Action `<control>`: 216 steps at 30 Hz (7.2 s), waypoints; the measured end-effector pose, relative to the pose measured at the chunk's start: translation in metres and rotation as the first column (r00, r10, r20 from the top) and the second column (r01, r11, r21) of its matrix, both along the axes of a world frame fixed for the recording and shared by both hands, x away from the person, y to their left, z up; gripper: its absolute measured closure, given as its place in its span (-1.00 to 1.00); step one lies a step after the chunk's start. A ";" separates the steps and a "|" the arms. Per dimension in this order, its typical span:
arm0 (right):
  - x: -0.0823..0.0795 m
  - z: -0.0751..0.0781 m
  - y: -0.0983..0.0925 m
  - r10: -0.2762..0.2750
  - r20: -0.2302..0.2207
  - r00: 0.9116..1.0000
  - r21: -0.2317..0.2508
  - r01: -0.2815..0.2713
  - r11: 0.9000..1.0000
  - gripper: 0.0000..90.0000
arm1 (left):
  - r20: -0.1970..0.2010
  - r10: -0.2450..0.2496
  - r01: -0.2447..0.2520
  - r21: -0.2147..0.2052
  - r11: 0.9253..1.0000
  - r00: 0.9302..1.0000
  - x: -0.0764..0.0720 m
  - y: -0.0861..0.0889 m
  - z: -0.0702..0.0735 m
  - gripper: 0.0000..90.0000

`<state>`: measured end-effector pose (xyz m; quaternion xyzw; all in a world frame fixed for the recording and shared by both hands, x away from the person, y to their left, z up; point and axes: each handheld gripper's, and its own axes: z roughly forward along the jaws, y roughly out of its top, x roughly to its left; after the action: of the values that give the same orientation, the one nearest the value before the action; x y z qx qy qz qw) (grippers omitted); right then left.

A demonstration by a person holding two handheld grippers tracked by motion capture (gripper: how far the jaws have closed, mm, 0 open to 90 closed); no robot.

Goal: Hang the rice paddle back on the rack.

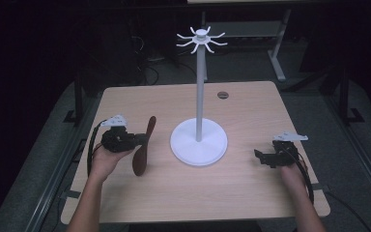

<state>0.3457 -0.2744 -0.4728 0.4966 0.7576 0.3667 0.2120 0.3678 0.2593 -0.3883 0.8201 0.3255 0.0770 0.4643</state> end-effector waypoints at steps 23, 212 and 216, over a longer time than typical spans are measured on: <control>0.000 0.000 0.000 -0.001 0.002 1.000 -0.003 0.001 1.000 -0.70 | 0.104 -0.062 0.075 -0.123 0.990 0.993 -0.009 0.007 0.012 0.72; -0.002 0.001 -0.005 -0.012 0.005 1.000 0.004 0.012 1.000 -0.70 | 0.168 0.075 -0.093 0.103 0.990 0.983 -0.019 -0.011 0.053 -0.49; -0.003 0.001 -0.005 -0.013 0.006 1.000 0.003 0.013 1.000 -0.70 | 0.169 0.098 -0.115 0.094 0.989 0.981 -0.024 -0.003 0.038 -0.50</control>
<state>0.3432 -0.2790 -0.4717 0.5009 0.7531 0.3680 0.2157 0.3436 0.2559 -0.3501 0.8152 0.3254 0.1857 0.4416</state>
